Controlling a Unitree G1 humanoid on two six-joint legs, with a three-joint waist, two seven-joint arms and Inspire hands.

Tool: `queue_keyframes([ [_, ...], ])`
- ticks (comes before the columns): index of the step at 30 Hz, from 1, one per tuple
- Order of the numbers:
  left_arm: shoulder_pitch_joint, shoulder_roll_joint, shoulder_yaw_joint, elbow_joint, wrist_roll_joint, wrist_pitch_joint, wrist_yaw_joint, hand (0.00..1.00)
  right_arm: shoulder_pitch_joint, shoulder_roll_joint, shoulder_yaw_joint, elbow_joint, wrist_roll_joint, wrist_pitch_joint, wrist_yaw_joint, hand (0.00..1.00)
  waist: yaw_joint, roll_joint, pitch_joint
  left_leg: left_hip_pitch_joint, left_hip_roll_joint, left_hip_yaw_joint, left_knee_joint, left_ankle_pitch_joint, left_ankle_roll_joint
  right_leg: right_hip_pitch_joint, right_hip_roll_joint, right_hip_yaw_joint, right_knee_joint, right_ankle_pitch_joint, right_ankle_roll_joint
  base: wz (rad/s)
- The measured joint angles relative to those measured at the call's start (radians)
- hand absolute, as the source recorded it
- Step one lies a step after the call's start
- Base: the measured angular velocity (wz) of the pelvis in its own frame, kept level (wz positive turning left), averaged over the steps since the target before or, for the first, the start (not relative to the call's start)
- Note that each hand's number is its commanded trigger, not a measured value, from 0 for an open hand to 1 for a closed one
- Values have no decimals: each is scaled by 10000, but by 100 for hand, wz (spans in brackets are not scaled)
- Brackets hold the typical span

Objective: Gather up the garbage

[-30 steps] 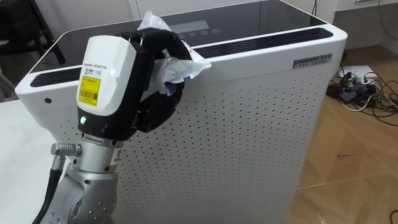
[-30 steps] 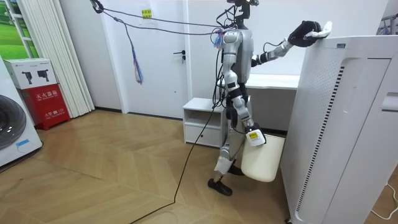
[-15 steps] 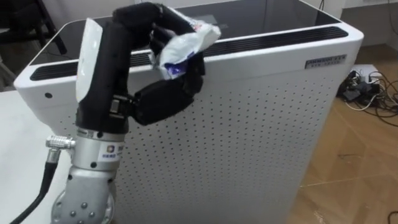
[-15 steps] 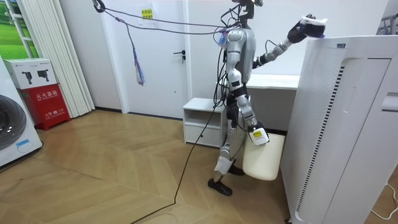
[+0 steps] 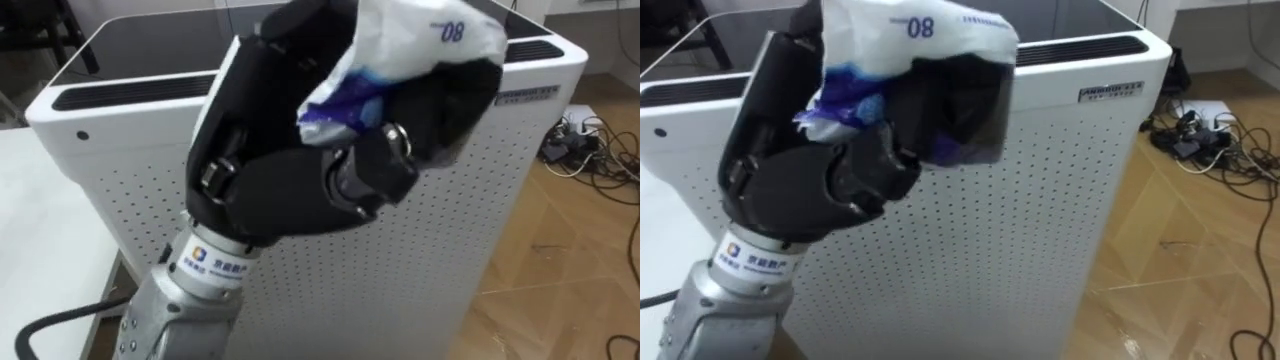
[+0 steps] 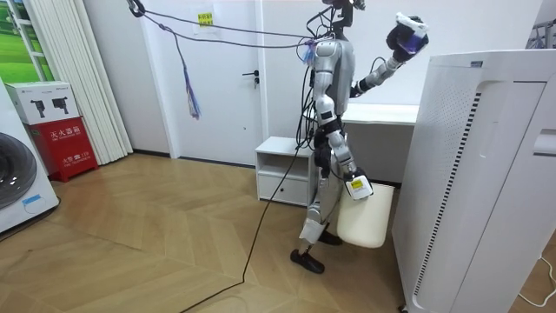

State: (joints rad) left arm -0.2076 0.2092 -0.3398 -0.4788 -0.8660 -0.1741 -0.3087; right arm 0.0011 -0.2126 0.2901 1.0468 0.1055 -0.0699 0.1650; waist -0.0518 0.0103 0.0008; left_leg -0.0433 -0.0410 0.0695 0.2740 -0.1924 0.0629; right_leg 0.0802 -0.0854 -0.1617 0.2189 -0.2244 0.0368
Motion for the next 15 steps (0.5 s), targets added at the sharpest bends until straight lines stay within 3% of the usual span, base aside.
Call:
queue_keyframes([
  [2,0,-57,1,-6,-873,159,-396,100,-13,9,3,-2,-7,54,-4,100,53,80,-49,-52,50,119,-1,-2,-2,-88,24,106,60,9,-15,-13],
  [6,0,-160,-132,0,-1066,171,-595,100,-15,8,0,0,-2,73,-40,100,-4,116,-53,-133,72,109,47,1,-6,-146,54,112,62,19,-31,-2],
  [12,47,-193,-241,163,-1001,432,-789,100,-138,-11,2,9,-3,95,-112,100,60,138,58,-544,141,95,169,14,-29,-567,124,116,125,51,-84,0],
  [13,75,-174,-333,393,-983,433,-846,100,-205,-12,8,18,-3,105,-125,100,77,150,104,-645,157,107,182,20,-38,-705,129,119,171,55,-90,0],
  [15,172,-114,-462,896,-730,434,-949,100,-318,10,41,25,-2,160,-133,100,174,164,120,-864,174,107,217,43,-64,-906,133,98,273,55,-95,0],
])
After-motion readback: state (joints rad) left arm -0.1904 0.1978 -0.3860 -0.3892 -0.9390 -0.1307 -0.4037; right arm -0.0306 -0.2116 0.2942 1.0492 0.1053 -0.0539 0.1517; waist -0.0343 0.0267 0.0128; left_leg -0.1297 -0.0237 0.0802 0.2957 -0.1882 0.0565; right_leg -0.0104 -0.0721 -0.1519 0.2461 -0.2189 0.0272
